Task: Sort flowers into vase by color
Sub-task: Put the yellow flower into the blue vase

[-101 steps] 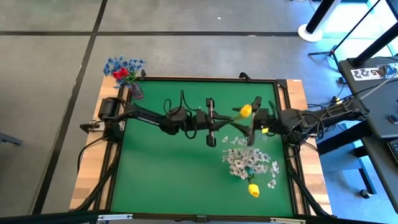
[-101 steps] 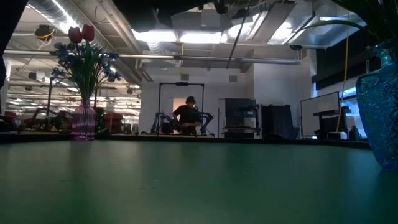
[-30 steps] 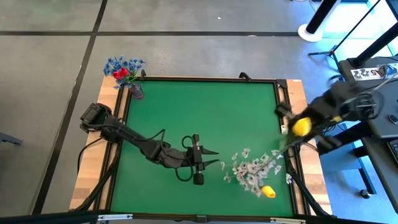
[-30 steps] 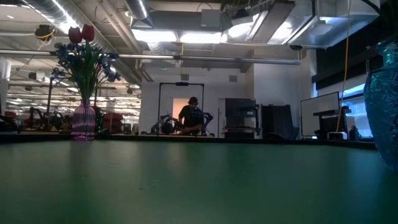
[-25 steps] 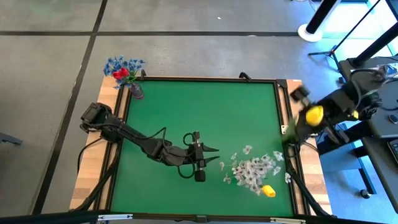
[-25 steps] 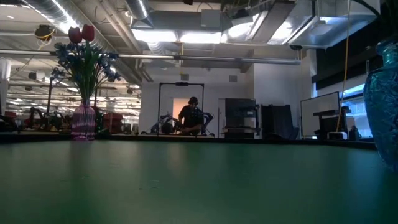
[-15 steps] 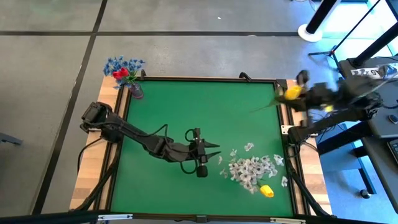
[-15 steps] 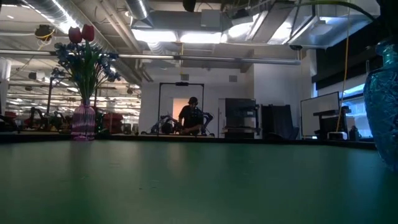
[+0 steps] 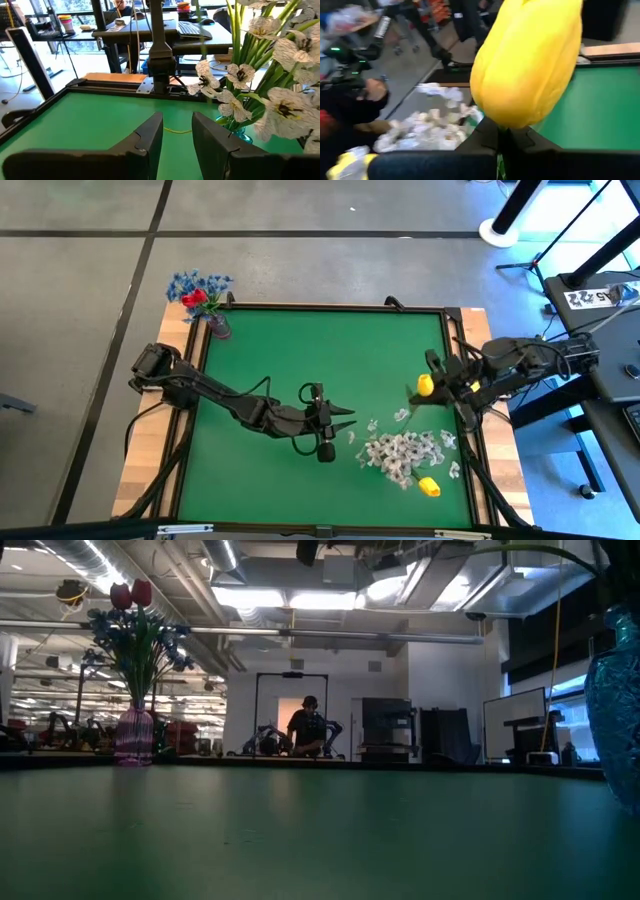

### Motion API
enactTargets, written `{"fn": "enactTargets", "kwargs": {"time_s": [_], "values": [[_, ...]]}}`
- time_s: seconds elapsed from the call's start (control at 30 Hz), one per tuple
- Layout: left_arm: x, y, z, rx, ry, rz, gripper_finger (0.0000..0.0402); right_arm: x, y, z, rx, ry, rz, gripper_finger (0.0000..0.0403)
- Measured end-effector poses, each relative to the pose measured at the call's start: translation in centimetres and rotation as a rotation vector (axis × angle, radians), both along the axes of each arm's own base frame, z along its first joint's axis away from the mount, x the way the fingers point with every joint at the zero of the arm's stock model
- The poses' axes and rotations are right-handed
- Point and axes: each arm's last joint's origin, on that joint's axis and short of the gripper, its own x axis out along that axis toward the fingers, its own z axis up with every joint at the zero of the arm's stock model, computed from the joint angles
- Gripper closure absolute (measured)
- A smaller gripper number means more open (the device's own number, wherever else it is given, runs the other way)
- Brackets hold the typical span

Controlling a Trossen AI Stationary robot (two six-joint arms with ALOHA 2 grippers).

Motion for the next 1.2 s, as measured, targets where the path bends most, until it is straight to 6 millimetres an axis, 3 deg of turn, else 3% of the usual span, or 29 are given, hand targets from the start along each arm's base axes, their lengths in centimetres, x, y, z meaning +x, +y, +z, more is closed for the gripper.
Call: {"fn": "enactTargets", "kwargs": {"time_s": [0.2, 0.53, 0.8, 0.9, 1.03, 1.2], "values": [[0.0, -0.1, 0.0, -0.004, 0.000, -0.002, 0.0302, 0.0, 0.2, -0.2, 0.014, 0.005, 0.064, 0.0398], [0.0, -0.2, 0.0, -0.009, 0.001, -0.033, 0.0302, -1.2, -0.2, 1.2, 0.053, -0.114, 0.067, 0.0398], [0.0, -0.2, 0.0, 0.021, 0.005, -0.057, 0.0302, -1.6, -0.2, 0.7, 0.088, -0.042, 0.087, 0.0398], [-0.6, -0.2, 1.2, 0.068, -0.002, -0.077, 0.0302, -1.0, 0.0, 0.4, 0.094, -0.014, 0.083, 0.0398], [-2.7, 0.7, 4.9, 0.065, -0.037, -0.129, 0.0302, 0.4, 0.4, -0.2, 0.091, 0.038, 0.078, 0.0398], [-4.7, 2.0, 7.1, 0.039, -0.012, -0.266, 0.0302, 2.3, 1.1, -1.2, 0.027, 0.083, 0.122, 0.0393]]}}
